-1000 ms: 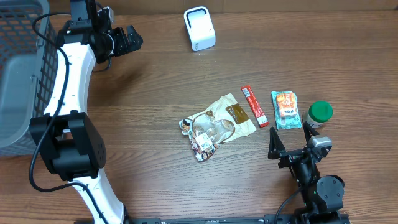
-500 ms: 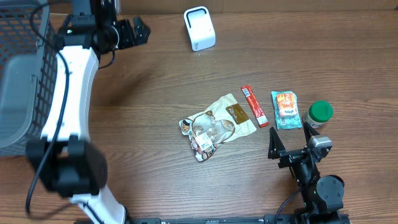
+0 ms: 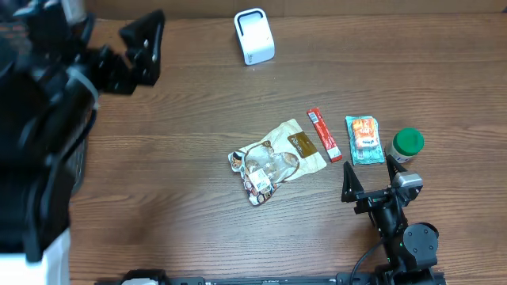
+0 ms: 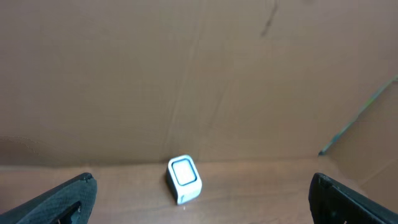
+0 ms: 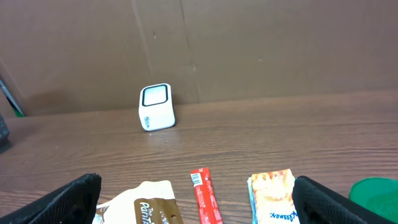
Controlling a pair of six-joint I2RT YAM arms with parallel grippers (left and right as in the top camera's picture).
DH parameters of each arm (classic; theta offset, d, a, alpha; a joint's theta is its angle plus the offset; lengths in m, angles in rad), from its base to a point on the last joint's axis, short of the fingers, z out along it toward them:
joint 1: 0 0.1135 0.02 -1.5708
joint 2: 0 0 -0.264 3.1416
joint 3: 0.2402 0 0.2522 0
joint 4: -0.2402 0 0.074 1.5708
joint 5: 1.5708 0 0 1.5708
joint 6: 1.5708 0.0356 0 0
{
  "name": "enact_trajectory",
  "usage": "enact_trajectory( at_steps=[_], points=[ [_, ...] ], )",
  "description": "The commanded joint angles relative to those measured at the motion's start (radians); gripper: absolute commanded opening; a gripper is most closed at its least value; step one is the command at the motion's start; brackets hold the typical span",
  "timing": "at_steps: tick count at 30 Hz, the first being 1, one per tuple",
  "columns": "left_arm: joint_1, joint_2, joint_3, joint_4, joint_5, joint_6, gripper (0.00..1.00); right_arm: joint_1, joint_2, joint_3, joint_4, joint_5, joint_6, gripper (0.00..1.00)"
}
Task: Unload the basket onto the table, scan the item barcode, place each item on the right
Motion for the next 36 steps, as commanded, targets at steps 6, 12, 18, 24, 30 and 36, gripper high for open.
enact_trajectory(
  at_steps=[6, 12, 18, 24, 30, 36],
  points=[
    [0.003, -0.089, 0.005, -0.092, -0.002, -0.005, 1.0, -0.003, -0.009, -0.011, 0.002, 0.005, -0.007, 1.0],
    [0.003, -0.157, -0.01, -0.283, -0.002, -0.005, 1.0, -0.003, -0.009, -0.011, 0.002, 0.005, -0.007, 1.0],
    [0.003, -0.242, -0.105, -0.396, -0.026, 0.006, 1.0, -0.003, -0.009, -0.011, 0.002, 0.005, -0.007, 1.0],
    [0.003, -0.36, -0.302, -0.425, -0.025, 0.005, 1.0, -0.003, -0.009, -0.011, 0.002, 0.005, -0.007, 1.0],
    [0.003, -0.51, -0.528, -0.398, -0.044, 0.003, 1.0, -0.003, -0.009, -0.011, 0.002, 0.005, -0.007, 1.0],
    [0.003, -0.692, -0.758, -0.032, -0.067, 0.002, 1.0, -0.003, -0.009, -0.011, 0.002, 0.005, -0.007, 1.0]
  ],
)
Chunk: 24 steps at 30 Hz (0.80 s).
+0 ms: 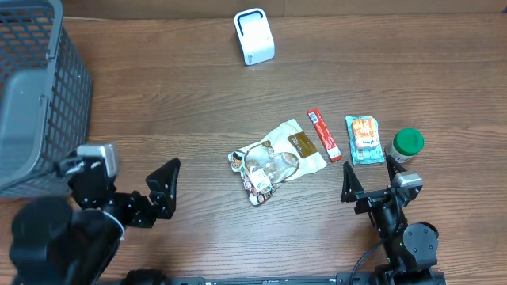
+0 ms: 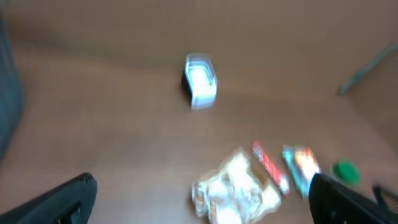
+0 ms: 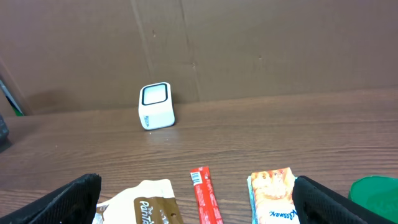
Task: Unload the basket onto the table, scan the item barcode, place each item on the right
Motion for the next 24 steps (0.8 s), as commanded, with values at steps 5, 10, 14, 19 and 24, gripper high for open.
enact_trajectory(
  at_steps=[5, 10, 14, 19, 24],
  points=[
    [0.003, -0.236, -0.262, 0.439, -0.024, 0.002, 1.0, -0.003, -0.009, -0.011, 0.006, 0.005, -0.007, 1.0],
    [0.003, -0.373, -0.456, 0.752, -0.054, 0.002, 1.0, -0.003, -0.009, -0.011, 0.006, 0.005, -0.007, 1.0],
    [0.004, -0.484, -0.625, 0.978, -0.074, 0.001, 1.0, -0.003, -0.009, -0.011, 0.006, 0.005, -0.007, 1.0],
    [0.008, -0.592, -0.81, 1.196, -0.102, 0.0, 1.0, -0.003, -0.009, -0.011, 0.006, 0.005, -0.007, 1.0],
    [0.015, -0.605, -0.948, 1.28, -0.115, -0.015, 1.0, -0.003, -0.009, -0.011, 0.006, 0.005, -0.007, 1.0]
  ],
)
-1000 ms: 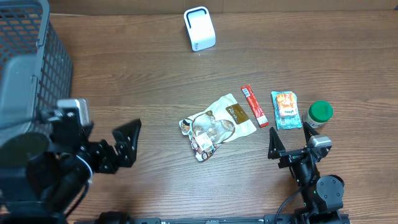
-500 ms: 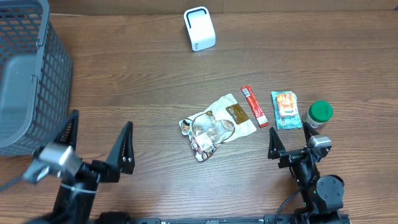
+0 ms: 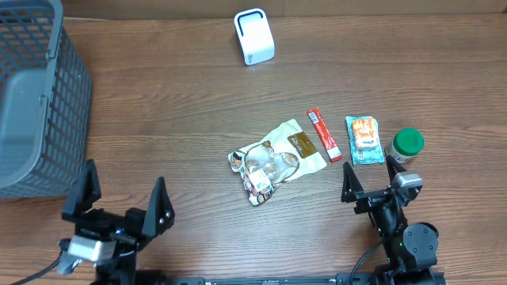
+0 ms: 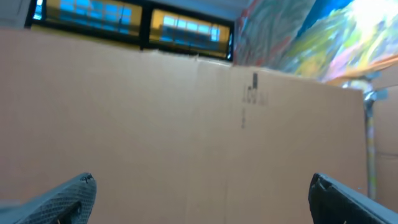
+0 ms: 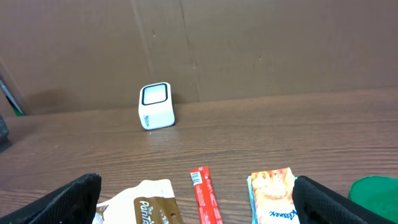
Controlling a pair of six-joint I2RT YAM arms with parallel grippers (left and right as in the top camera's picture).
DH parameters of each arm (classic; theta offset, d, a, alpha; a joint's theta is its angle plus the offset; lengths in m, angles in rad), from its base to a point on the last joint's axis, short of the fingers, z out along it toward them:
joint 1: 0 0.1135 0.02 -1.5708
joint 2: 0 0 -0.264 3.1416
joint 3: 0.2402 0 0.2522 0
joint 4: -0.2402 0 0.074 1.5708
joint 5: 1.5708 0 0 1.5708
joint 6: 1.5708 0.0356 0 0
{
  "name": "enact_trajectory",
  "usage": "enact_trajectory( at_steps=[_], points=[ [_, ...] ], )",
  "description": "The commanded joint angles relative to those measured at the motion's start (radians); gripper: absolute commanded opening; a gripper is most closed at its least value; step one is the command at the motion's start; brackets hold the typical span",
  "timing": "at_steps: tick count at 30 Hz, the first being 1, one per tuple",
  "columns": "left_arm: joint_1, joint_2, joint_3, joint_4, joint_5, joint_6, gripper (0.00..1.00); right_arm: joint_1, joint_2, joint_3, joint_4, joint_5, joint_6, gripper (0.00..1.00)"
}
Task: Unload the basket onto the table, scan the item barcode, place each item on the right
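Observation:
A white scanner [image 3: 253, 36] [image 5: 155, 106] stands at the table's far edge. Mid-table lie a white-and-brown snack bag [image 3: 277, 161] [image 5: 149, 208], a red stick pack [image 3: 323, 134] [image 5: 205, 199], an orange packet [image 3: 364, 138] [image 5: 272, 196] and a green-lidded jar [image 3: 408, 142] [image 5: 376, 199]. My right gripper [image 3: 371, 177] [image 5: 202, 202] sits open just short of the items, holding nothing. My left gripper [image 3: 120, 199] [image 4: 199, 199] is open and empty at the front left; its camera faces only the cardboard wall.
A grey mesh basket [image 3: 75, 87] fills the far left of the table. A brown cardboard wall [image 5: 249, 50] closes off the back behind the scanner. The right arm's base [image 3: 412, 241] stands at the front edge.
My left gripper has dropped back to the front-left edge, and its camera now tilts up at the cardboard wall instead of down over the items. The right arm and all items are unmoved.
My left arm was first raised high at the far left, covering the basket, its camera facing the scanner. Then it was low at the front left, its view blurred over the items. Now it rests at the front edge, open. The right arm stayed put.

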Motion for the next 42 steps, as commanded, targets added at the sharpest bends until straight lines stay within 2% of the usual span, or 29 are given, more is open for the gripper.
enact_trajectory(
  at_steps=[1, 8, 18, 23, 26, 29, 42],
  points=[
    [0.012, -0.013, -0.087, 0.008, -0.037, -0.016, 1.0, -0.003, -0.009, -0.011, 0.006, 0.005, -0.007, 1.0],
    [0.049, -0.013, -0.233, -0.016, -0.054, -0.026, 1.0, -0.003, -0.009, -0.011, 0.006, 0.005, -0.007, 1.0],
    [0.071, -0.013, -0.3, -0.292, -0.076, -0.019, 1.0, -0.003, -0.009, -0.011, 0.006, 0.005, -0.007, 1.0],
    [0.071, -0.013, -0.3, -0.415, -0.075, 0.073, 1.0, -0.003, -0.009, -0.011, 0.006, 0.005, -0.007, 1.0],
    [0.068, -0.013, -0.3, -0.414, -0.071, 0.197, 1.0, -0.003, -0.009, -0.011, 0.006, 0.005, -0.007, 1.0],
    [0.068, -0.013, -0.3, -0.414, -0.084, 0.246, 1.0, -0.003, -0.009, -0.011, 0.006, 0.005, -0.007, 1.0],
    [0.068, -0.012, -0.3, -0.414, -0.086, 0.246, 1.0, -0.003, -0.009, -0.011, 0.006, 0.005, -0.007, 1.0]
  ],
)
